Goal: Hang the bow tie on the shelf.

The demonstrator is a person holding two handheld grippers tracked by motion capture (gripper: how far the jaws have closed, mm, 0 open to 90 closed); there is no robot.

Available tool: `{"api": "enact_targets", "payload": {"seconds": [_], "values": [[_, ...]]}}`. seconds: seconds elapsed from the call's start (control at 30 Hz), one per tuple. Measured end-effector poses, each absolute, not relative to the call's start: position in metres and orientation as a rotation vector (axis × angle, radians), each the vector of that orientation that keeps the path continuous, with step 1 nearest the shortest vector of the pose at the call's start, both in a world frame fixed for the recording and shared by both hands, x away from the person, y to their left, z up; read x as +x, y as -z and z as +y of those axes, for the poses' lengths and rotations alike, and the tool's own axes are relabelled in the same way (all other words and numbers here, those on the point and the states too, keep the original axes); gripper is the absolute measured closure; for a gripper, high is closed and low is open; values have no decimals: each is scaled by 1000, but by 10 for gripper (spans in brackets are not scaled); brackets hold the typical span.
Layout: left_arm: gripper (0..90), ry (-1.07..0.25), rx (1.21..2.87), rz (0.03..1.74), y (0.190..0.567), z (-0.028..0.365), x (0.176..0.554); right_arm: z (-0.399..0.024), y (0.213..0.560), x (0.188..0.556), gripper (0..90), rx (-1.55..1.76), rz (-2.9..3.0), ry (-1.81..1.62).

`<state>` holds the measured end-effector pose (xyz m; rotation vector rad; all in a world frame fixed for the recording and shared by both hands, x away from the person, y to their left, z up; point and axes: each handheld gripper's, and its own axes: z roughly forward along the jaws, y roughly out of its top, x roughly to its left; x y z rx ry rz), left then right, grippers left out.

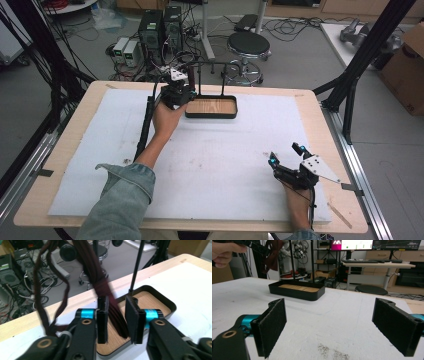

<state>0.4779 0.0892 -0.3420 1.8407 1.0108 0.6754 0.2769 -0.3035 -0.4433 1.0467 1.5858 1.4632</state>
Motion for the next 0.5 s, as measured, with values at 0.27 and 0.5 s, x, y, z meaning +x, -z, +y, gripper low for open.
{"api": "enact_targets", "payload": {"seconds": [0.27, 0.5], "values": [[569, -646, 1805, 958, 336, 98, 467, -303, 443, 277, 114, 1046, 1586, -1465], [486, -615, 1748, 917, 326, 116, 446, -303, 443, 277, 114, 1045, 1586, -1464]]}}
